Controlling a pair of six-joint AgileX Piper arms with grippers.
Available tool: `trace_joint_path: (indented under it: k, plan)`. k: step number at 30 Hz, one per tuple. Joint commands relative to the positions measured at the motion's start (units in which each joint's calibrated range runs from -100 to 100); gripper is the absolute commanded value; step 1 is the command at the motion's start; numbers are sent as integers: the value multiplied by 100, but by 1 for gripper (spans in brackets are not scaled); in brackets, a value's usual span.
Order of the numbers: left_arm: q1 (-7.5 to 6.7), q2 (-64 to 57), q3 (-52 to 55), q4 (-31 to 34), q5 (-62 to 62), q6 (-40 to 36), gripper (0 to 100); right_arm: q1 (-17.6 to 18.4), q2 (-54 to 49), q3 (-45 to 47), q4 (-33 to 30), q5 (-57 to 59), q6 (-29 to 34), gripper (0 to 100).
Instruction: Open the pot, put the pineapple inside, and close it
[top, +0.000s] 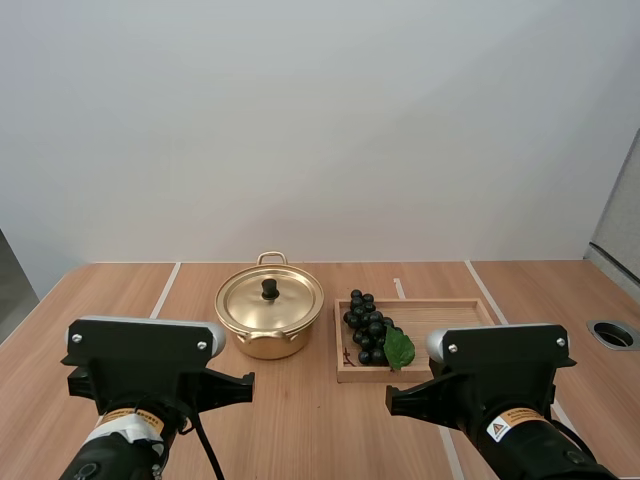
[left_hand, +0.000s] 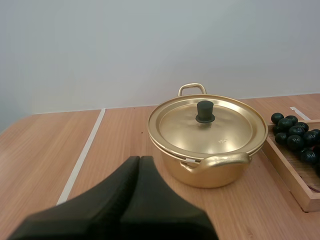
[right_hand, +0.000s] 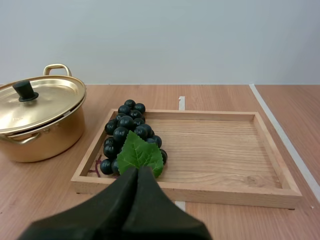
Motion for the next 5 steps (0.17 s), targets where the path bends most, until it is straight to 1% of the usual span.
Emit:
trace_joint_path:
  k: [1, 5]
  plan:
    - [13, -22, 17, -65, -57, -71, 0, 14, -36, 0, -79, -149, 47, 0]
    - [13, -22, 17, -65, -57, -71, 0, 14, -36, 0, -436, -207, 47, 0]
